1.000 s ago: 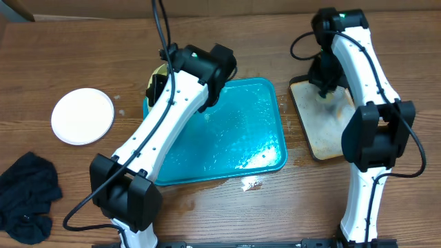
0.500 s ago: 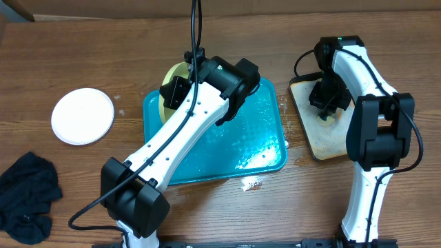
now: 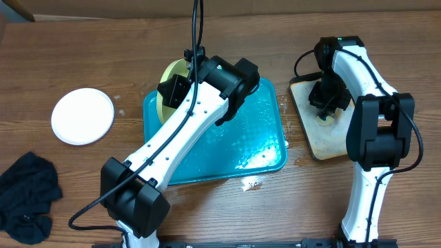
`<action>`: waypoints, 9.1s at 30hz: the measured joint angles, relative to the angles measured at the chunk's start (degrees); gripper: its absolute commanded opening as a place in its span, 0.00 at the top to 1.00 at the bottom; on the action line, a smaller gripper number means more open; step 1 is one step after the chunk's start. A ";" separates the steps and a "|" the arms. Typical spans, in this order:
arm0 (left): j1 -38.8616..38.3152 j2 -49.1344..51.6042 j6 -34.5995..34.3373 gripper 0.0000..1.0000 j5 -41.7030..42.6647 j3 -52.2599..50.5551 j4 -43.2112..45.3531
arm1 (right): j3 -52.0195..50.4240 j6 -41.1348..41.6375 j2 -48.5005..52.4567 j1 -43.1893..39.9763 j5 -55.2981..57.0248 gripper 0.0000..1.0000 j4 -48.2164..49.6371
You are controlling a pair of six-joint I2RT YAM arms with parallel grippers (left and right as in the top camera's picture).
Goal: Clean dirty plates on tray and stack at the side
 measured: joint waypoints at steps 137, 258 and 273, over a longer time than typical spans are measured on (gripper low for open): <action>58.55 -17.33 15.76 0.96 63.63 -33.46 44.59 | 14.25 -20.13 -15.10 0.07 -16.83 0.00 -9.53; 71.78 -6.78 21.35 0.00 79.21 -38.01 66.49 | 14.25 -24.52 -15.10 3.48 -17.90 0.00 -13.40; 52.06 -33.57 27.02 0.00 77.37 -38.01 58.80 | 15.98 -25.33 -15.13 3.50 -17.77 0.00 -11.87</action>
